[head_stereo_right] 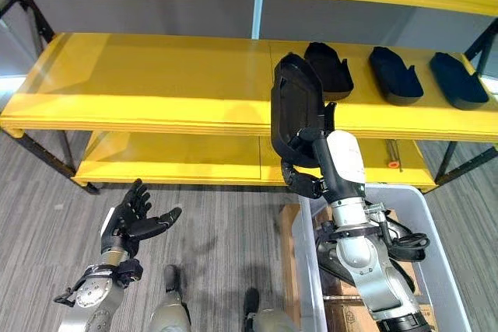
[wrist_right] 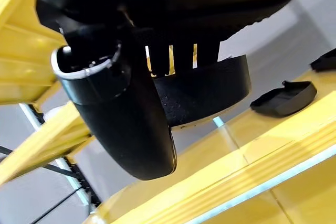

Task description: Move parts from the plastic box to the shelf.

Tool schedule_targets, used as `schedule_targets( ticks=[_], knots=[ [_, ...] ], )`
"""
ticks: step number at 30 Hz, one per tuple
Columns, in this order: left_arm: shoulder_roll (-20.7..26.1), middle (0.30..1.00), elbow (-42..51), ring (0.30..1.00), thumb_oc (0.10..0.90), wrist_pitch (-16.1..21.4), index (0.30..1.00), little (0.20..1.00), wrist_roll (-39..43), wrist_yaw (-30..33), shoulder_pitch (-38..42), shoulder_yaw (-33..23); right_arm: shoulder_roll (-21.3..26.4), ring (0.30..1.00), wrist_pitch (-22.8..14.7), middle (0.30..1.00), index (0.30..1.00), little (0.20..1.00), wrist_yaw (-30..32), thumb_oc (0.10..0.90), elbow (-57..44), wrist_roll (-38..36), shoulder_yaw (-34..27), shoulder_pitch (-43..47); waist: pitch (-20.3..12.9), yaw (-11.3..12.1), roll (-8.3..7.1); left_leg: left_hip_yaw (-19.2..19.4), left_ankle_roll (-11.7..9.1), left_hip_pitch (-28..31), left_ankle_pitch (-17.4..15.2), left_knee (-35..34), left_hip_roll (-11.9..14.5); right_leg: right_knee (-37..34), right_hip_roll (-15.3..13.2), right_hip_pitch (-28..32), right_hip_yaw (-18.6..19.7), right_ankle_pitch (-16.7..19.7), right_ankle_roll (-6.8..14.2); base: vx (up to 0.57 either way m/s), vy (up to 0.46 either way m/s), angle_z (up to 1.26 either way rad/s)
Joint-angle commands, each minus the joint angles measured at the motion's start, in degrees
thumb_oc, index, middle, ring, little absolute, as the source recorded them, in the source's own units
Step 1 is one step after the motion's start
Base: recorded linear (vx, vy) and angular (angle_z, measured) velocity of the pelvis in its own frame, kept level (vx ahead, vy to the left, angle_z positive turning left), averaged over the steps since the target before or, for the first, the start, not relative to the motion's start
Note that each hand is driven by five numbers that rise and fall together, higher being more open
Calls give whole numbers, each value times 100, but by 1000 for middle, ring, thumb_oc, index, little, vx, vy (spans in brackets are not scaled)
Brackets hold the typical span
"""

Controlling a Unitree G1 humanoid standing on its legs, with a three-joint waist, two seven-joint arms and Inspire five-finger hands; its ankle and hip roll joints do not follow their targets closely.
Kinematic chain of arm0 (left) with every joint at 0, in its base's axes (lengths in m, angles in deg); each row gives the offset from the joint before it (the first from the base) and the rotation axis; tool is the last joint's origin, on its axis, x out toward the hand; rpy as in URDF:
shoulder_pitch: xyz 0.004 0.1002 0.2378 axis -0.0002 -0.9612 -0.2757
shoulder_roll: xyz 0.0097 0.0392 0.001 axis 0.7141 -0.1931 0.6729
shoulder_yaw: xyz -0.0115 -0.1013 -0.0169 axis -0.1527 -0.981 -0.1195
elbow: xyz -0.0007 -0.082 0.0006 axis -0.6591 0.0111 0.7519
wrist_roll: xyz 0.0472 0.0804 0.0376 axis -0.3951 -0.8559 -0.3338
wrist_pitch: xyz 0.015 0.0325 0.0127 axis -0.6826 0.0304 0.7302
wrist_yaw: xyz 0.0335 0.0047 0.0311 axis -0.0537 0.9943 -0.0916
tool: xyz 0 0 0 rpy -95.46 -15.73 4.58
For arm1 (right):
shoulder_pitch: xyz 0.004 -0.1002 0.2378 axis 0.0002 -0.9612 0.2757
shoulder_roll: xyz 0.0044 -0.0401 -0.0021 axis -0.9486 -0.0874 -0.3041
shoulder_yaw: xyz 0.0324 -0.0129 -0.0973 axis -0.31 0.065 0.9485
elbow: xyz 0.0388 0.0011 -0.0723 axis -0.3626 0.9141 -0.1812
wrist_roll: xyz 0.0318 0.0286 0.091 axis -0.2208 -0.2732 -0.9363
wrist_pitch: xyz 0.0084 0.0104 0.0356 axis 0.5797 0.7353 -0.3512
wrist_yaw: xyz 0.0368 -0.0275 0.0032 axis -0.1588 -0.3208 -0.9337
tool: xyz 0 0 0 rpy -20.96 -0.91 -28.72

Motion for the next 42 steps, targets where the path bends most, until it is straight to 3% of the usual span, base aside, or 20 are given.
schedule_targets(
  ticks=[1,6,14,19,20,21,22,24,25,27,29,30,31,32,33,37,38,42],
  knots=[
    [240,1000,738,1000,900,550,1000,1000,11,55,59,-288,70,300,-493,300,300,300,456,400,-889,-21,-496,246,-850,101,-243,-42,-92,-594,637,107,56,76,-406,977,-108,-975,346,259,170,-44],
    [356,1000,750,1000,900,589,1000,1000,80,64,113,-265,19,300,-462,300,300,300,373,400,-935,-51,-491,252,-939,95,-407,-77,116,-1035,12,918,-304,-92,-817,1048,-129,-852,576,224,203,13],
    [494,1000,827,1000,900,578,1000,1000,110,74,136,-291,-38,300,-457,300,300,300,210,400,-1007,-117,-360,389,-1055,121,-531,-15,385,-1327,-503,1415,-634,30,-1141,867,-124,-665,800,163,180,0],
    [585,1000,813,1000,900,548,1000,1000,72,119,121,-331,-90,300,-395,300,300,300,90,400,-919,-26,-218,476,-1071,143,-649,24,737,-1153,-937,1332,-1074,821,-1368,425,24,-70,1014,133,221,-3],
    [586,1000,809,1000,900,549,1000,1000,65,122,124,-328,-116,300,-393,300,300,300,76,400,-903,-9,-190,500,-1053,125,-640,39,819,-1071,-989,1264,-1152,1190,-1403,212,92,169,1038,56,153,3],
    [586,1000,809,1000,900,549,1000,1000,65,122,124,-328,-116,300,-393,300,300,300,76,400,-903,-9,-190,500,-1054,126,-640,40,819,-1071,-989,1264,-1152,1191,-1403,211,93,168,1038,23,258,5],
    [612,1000,814,1000,900,557,1000,1000,44,130,144,-304,-130,300,-388,300,300,300,58,400,-868,12,-104,620,-895,52,-540,66,943,-857,-1030,1060,-1249,1932,-1364,-301,149,463,1048,-6,256,-5],
    [607,1000,826,1000,900,552,1000,1000,43,142,138,-314,-161,300,-387,300,300,300,55,400,-856,23,-58,669,-815,44,-488,139,985,-743,-1070,974,-1262,2158,-1423,-499,-16,444,1051,35,216,-8],
    [589,1000,848,1000,900,540,1000,1000,10,114,113,-352,-177,300,-364,300,300,300,27,400,-800,56,-4,702,-759,18,-412,184,1010,-486,-1121,745,-1310,1987,-1501,-738,-257,255,971,117,115,-14],
    [543,1000,855,1000,900,558,1000,1000,53,54,93,-385,-139,300,-370,300,300,300,1,400,-788,30,-14,724,-650,-32,-339,155,975,-302,-1118,620,-1325,1618,-1400,-942,-263,-46,894,109,65,-23],
    [512,1000,874,1000,900,613,1000,1000,83,18,115,-420,-72,300,-373,300,300,300,28,400,-823,63,50,857,-515,3,-327,117,856,-236,-1309,744,-1245,757,-1801,-1065,-276,168,967,68,-65,-11],
    [512,1000,872,1000,900,618,1000,1000,85,15,119,-423,-72,300,-372,300,300,300,32,400,-823,66,51,863,-476,1,-328,179,888,-269,-1276,803,-1239,656,-1804,-1022,-334,274,948,50,-170,1],
    [510,1000,851,1000,900,643,1000,1000,94,14,154,-427,-18,300,-362,300,300,300,35,400,-845,117,55,922,-419,22,-404,130,790,-298,-1354,1029,-1172,284,-2009,-1044,-304,596,1034,-9,-115,6],
    [511,1000,848,1000,900,645,1000,1000,95,13,156,-426,-19,300,-362,300,300,300,37,400,-843,118,55,923,-401,18,-394,119,788,-298,-1394,1077,-1160,248,-1998,-998,-320,607,1041,88,-260,11],
    [493,1000,830,1000,900,647,1000,1000,101,11,169,-436,34,300,-367,300,300,300,42,400,-883,185,23,901,-432,42,-487,78,706,-333,-1404,1289,-1077,256,-2040,-938,-381,698,1076,65,-138,6],
    [535,1000,896,1000,900,649,1000,1000,-26,-30,200,-419,74,300,-403,300,300,300,27,400,-877,163,-37,886,-513,10,-525,-14,577,-363,-1403,1408,-929,246,-1927,-762,-514,547,1076,70,-209,27],
    [509,1000,893,1000,900,662,1000,1000,43,-49,209,-406,218,300,-408,300,300,300,94,400,-824,249,-56,980,-561,-9,-504,-110,445,-318,-1349,1406,-732,328,-1739,-684,-566,339,1002,82,-253,52],
    [374,1000,870,1000,900,608,1000,1000,189,-99,127,-370,327,300,-352,300,300,300,84,400,-750,264,-93,989,-643,-27,-397,-187,332,-206,-1319,1425,-493,460,-1568,-513,-761,70,896,95,-211,8]
  ],
)
